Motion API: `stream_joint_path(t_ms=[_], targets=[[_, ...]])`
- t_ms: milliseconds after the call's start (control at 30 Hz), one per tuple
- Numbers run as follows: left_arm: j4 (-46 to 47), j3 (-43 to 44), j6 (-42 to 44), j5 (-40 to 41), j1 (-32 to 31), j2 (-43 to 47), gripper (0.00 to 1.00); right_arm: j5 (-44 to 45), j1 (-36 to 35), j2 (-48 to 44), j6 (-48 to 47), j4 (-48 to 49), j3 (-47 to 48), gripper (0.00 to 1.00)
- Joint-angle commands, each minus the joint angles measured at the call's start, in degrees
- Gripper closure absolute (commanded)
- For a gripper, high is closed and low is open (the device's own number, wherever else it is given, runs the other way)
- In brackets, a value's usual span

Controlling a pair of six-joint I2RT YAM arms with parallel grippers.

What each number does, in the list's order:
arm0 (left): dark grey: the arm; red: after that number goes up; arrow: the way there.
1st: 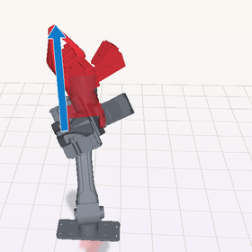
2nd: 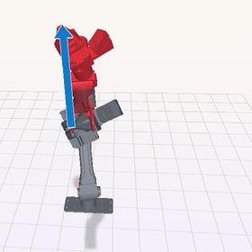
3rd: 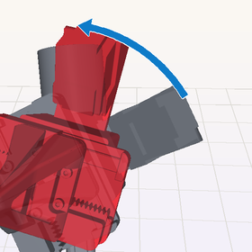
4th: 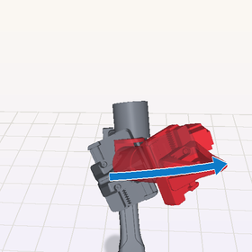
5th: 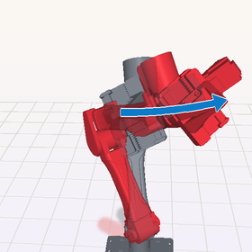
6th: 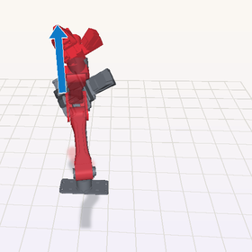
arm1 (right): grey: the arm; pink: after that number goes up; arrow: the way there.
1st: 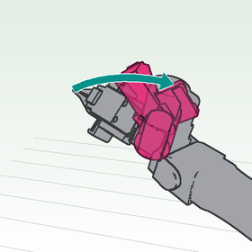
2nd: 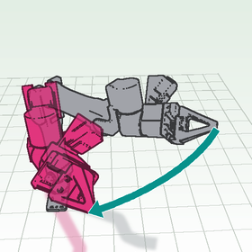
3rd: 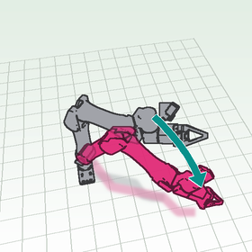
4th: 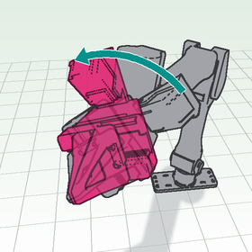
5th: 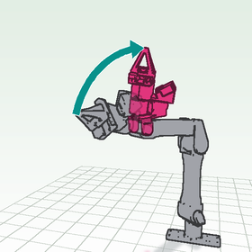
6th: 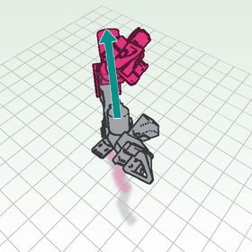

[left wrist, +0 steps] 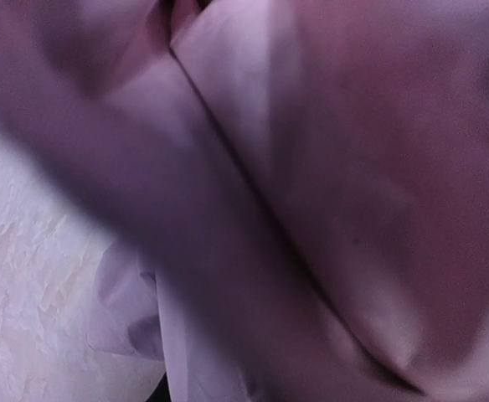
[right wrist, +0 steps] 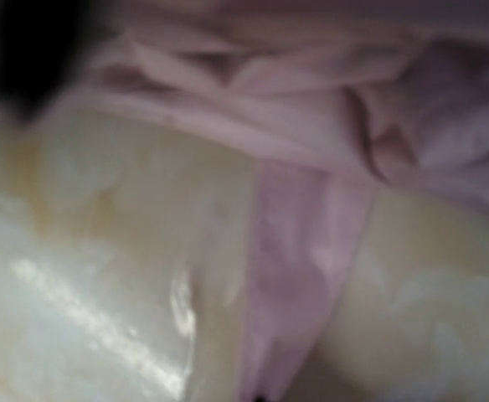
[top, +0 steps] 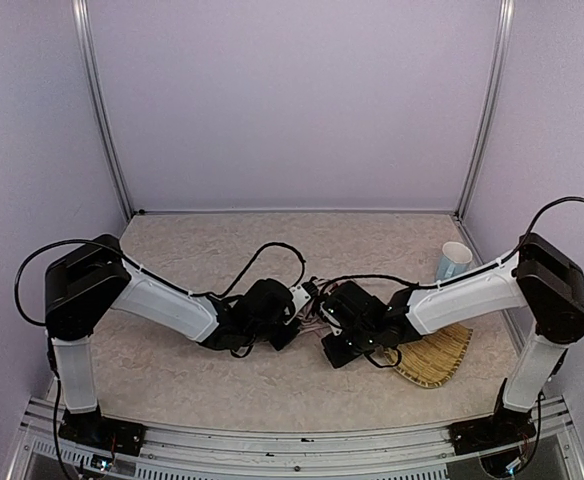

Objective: Put away the umbrella

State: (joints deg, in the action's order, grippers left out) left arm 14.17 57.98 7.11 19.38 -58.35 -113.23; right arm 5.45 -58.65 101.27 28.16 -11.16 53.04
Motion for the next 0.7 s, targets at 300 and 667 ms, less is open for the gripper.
stream_joint_path(t_ms=[300, 667], targets=[[-7.05, -4.54, 0.28, -2.04, 1.99, -1.42, 1.00, -10.43, -0.94, -5.17, -11.72, 0.71, -3.25, 1.00], [-11.87, 1.09, -1.44, -8.41, 8.51, -2.12, 1.00, -28.84, -11.44, -12.23, -24.94, 10.59, -7.42, 1.00]])
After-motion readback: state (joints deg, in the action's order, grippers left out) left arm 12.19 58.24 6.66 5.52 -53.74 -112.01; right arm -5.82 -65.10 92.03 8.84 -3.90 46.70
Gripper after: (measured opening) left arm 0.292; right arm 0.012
